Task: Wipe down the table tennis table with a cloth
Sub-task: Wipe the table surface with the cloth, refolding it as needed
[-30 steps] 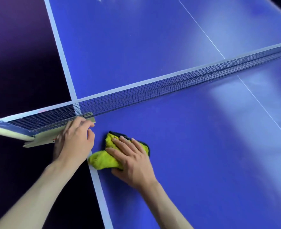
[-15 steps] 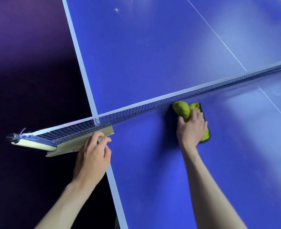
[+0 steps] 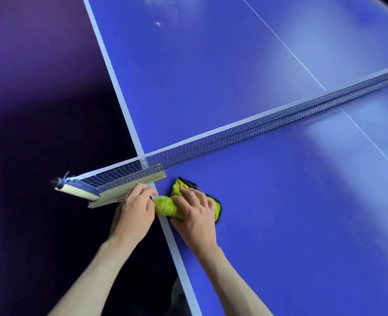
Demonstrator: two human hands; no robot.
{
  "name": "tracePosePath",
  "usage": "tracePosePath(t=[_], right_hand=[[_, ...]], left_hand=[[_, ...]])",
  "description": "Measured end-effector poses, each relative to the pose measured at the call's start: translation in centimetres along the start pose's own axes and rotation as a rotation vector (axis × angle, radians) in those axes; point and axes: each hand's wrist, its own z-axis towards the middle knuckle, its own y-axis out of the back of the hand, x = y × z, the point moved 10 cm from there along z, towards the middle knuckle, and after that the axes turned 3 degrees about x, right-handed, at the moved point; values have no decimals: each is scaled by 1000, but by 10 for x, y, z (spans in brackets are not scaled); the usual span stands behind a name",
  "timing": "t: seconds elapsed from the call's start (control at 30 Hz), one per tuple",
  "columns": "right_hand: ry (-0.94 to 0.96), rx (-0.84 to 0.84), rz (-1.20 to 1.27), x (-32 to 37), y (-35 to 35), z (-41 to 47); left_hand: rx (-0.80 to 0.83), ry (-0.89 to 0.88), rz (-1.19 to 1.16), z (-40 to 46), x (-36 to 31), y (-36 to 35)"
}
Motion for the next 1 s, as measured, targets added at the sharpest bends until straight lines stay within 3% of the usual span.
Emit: tracePosePath(t=[0.2, 0.33, 0.57, 0.77, 1.0], right_hand=[[0, 127, -21, 31, -13, -64], [-134, 157, 85, 40, -4, -113], [-249, -26, 262, 100, 65, -174], [-323, -175, 318, 151, 109, -213], [-357, -237, 350, 188, 133, -262]], left_hand=[[36, -21, -33, -37, -2, 32], [-5, -38, -85, -71, -5, 68], [-8, -186, -7, -142, -26, 139], [112, -255, 140, -190, -26, 175], [175, -266, 221, -234, -18, 207]])
